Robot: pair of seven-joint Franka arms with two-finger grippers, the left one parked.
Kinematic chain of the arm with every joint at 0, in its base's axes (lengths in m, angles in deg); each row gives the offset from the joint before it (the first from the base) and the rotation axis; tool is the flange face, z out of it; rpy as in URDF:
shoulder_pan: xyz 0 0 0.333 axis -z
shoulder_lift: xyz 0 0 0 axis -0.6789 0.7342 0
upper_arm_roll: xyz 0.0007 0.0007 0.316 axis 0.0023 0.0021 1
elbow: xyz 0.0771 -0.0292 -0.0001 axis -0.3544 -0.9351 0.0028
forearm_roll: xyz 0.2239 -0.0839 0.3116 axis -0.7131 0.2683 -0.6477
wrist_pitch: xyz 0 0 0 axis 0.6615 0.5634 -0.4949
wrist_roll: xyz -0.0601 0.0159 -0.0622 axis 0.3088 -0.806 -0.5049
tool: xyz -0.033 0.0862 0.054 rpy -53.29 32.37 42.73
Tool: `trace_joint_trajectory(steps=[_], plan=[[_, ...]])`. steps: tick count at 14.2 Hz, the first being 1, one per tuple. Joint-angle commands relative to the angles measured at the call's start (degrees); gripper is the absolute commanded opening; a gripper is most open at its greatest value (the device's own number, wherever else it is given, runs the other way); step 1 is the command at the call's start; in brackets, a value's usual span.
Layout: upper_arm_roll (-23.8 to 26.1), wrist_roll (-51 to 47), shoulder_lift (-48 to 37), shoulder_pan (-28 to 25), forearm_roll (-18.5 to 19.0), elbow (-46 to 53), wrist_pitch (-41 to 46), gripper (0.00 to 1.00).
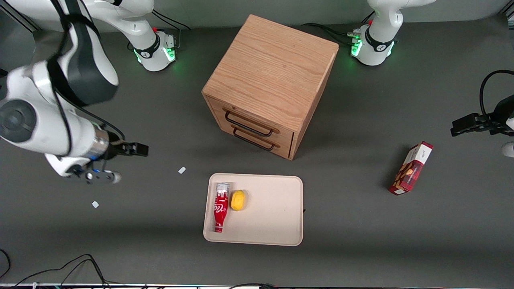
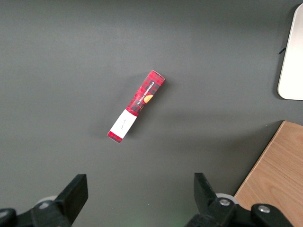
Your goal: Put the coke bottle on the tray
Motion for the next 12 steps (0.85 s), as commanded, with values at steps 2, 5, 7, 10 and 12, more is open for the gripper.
trace_joint_trajectory(steps=[2, 5, 7, 10, 12], plan=[[0.6, 6.2, -13.9, 3.5, -1.5, -13.2, -0.3, 1.0], [0.5, 7.4, -19.6, 4.6, -1.6, -16.5, 2.0, 1.0], [0.5, 7.6, -19.7, 6.3, -2.0, -15.9, 3.1, 1.0], [0.3, 7.6, -19.0, 6.6, -3.4, -14.8, 3.1, 1.0], [0.0, 7.7, -19.0, 7.6, -3.9, -14.8, 3.2, 1.0]])
